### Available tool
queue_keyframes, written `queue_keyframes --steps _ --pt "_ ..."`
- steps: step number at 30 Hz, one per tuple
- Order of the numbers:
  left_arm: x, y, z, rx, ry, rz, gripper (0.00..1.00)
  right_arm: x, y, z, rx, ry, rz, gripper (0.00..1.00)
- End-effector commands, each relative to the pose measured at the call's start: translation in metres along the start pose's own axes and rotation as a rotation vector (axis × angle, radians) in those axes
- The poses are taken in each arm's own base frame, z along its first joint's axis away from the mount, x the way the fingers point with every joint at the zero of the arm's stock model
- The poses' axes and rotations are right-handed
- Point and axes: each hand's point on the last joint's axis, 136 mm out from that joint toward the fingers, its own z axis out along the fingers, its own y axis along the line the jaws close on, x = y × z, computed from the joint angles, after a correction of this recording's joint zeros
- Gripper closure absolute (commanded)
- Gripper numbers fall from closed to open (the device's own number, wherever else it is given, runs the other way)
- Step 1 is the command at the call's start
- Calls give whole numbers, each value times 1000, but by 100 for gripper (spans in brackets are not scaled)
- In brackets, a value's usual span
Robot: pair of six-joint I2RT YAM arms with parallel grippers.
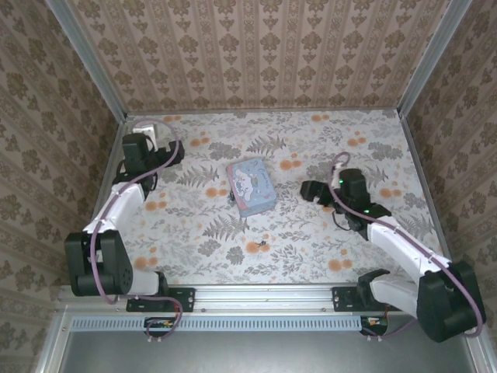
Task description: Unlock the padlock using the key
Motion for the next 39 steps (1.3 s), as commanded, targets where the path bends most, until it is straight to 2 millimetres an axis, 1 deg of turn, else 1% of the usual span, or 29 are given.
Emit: queue_keyframes --steps 1,2,7,11,13,16,18,22,26,31,35,39 --pt "24 -33 8 127 131 -59 1 37 17 9 23 128 84 11" --pt "26 -40 12 155 146 -57 1 45 25 13 0 144 107 12" --pt "39 -79 35 273 259 -41 3 74 50 23 -55 182 198 13" --pt "45 -110 54 334 335 7 4 87 68 33 -82 212 225 13" --pt "49 -122 62 355 370 23 4 91 76 39 -92 231 232 13" --pt "52 -138 73 384 396 40 4 91 87 47 -109 241 238 13" --pt "55 -148 78 405 417 43 4 95 88 56 -105 251 252 13" --pt "63 -167 88 446 463 56 4 94 98 69 -136 252 281 13" --pt "74 -182 99 480 506 58 5 95 108 75 -155 254 297 14" --pt "84 -197 108 514 549 62 5 92 113 78 -173 244 315 14" --pt "94 -208 107 554 581 59 7 86 113 79 -172 221 323 14" --pt "104 -217 98 592 597 60 8 76 114 84 -176 199 333 14"
